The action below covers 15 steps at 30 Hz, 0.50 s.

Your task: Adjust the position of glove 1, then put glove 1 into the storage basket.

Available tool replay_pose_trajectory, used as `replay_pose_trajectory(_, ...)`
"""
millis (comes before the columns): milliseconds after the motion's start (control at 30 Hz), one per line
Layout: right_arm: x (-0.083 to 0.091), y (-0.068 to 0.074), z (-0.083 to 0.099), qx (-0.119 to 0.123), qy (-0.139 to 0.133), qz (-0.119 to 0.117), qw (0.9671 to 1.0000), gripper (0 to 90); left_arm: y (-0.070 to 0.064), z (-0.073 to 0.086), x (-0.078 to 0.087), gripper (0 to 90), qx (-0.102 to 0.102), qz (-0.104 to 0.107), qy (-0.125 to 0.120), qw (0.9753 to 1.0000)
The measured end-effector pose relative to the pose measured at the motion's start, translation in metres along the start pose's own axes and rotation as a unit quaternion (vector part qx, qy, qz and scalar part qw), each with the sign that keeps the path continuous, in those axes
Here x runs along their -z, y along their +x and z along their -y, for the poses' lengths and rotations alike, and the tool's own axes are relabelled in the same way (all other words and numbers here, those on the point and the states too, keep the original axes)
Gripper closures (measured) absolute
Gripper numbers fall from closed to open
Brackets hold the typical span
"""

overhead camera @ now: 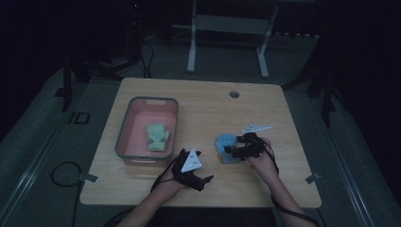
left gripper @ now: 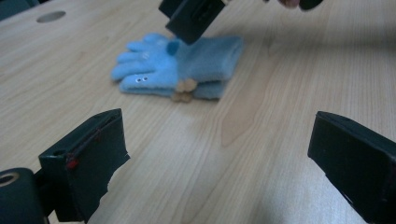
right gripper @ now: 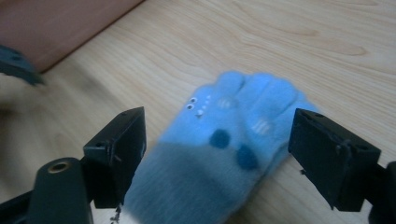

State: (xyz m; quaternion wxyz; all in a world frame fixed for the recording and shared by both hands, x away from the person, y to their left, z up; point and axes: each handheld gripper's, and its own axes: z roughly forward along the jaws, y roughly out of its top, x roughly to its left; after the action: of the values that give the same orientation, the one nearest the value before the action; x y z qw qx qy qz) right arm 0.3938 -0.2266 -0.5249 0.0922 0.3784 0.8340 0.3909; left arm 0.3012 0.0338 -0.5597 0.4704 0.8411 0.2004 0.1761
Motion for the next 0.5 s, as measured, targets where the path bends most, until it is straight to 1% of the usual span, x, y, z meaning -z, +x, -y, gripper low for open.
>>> replay_pose_trajectory(67,0.0022,-0.001,0.0006,-0.003,-0.003,-0.007,1.0,16.8,-0.0002,-0.0003,-0.0018,4.5,0.001,0.003,0.009,1.0)
replay_pose_trajectory(100,0.003,-0.0016,0.0007,-0.005,-0.003,-0.014,0.9999,16.6,-0.0001,-0.0006,-0.0023,4.6,0.003,0.004,0.012,0.9999)
replay_pose_trajectory(200,0.005,-0.0023,0.0004,-0.004,-0.008,-0.016,0.9998,16.1,-0.0001,-0.0014,-0.0029,4.6,0.006,0.007,0.012,0.9999)
replay_pose_trajectory(233,0.0057,-0.0024,0.0002,-0.003,-0.009,-0.013,0.9999,16.0,0.0001,-0.0016,-0.0031,4.6,0.008,0.007,0.012,0.9999)
replay_pose_trajectory(300,0.0072,-0.0026,-0.0002,0.004,-0.008,-0.017,0.9998,15.0,0.0003,-0.0018,-0.0038,4.6,0.011,0.01,0.015,0.9998)
replay_pose_trajectory(367,0.0087,-0.003,-0.0005,0.008,-0.013,-0.01,0.9998,15.6,0.0001,-0.0016,-0.0043,4.6,0.014,0.017,0.016,0.9996)
replay_pose_trajectory(433,0.01,-0.0042,-0.0008,0.012,-0.016,-0.007,0.9998,15.6,-0.0006,-0.0017,-0.0052,4.7,0.012,0.019,0.019,0.9996)
replay_pose_trajectory(500,0.0107,-0.0059,-0.0009,0.012,-0.018,-0.008,0.9997,15.6,-0.0014,-0.0019,-0.0058,4.7,0.009,0.02,0.022,0.9995)
